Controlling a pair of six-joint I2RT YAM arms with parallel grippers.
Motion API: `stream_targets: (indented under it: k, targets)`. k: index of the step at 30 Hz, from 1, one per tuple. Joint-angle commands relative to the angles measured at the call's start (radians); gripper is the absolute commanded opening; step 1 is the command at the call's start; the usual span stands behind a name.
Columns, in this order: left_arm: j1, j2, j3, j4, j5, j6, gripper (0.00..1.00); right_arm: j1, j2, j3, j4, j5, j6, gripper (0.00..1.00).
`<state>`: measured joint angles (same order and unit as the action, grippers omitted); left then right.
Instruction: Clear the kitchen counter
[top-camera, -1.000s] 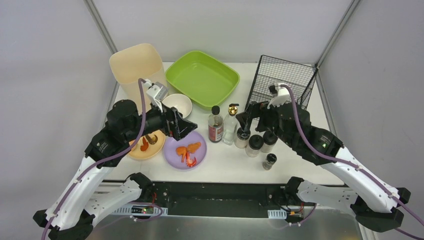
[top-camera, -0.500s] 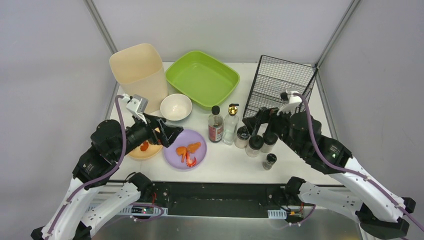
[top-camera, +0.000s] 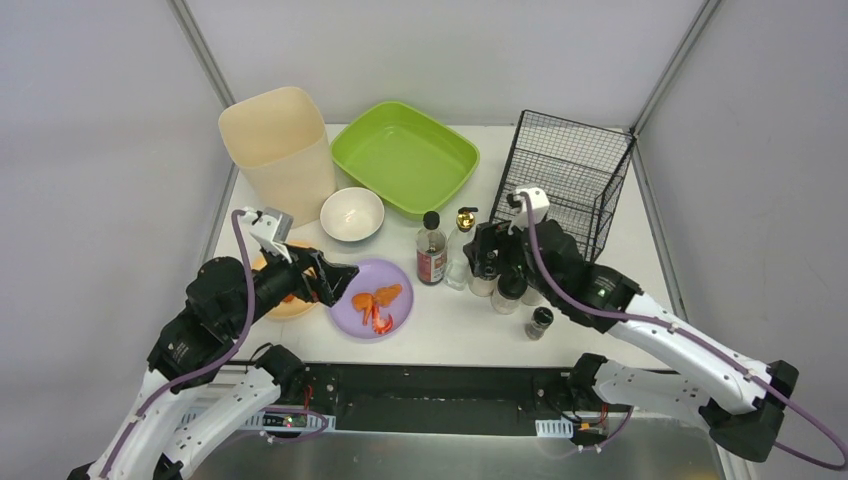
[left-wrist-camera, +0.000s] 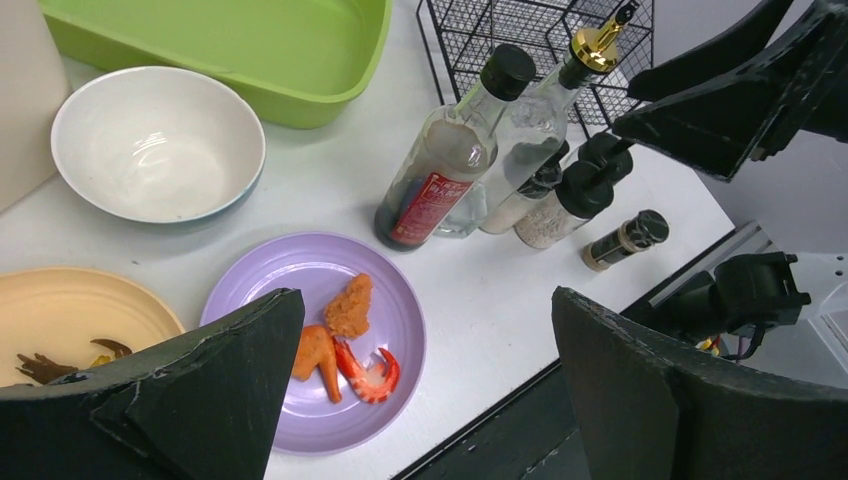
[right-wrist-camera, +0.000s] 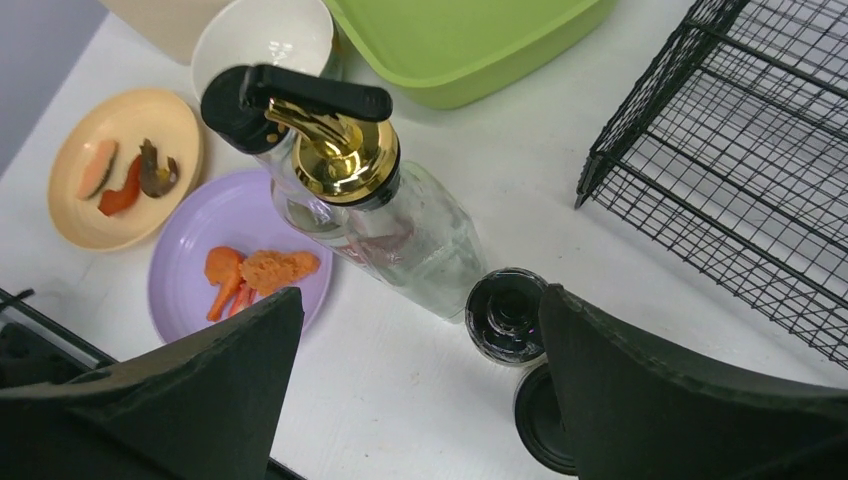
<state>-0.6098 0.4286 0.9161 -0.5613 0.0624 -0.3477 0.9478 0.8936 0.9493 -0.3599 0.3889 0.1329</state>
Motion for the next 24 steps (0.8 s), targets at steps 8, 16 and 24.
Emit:
stream_targets:
  k: [8,16,24]
  targets:
    - [-0.008,-0.006,-0.036,-0.004,0.025,0.030,1.00,0.006,0.049,-0.121,0.346,-0.078,-0.173,0.89]
    - [-0.009,-0.018,-0.047,-0.015,0.037,0.031,1.00,0.011,0.093,-0.152,0.485,-0.067,-0.254,0.82]
    - [-0.007,-0.024,-0.048,-0.017,0.036,0.032,1.00,0.014,0.124,-0.180,0.574,-0.039,-0.286,0.72]
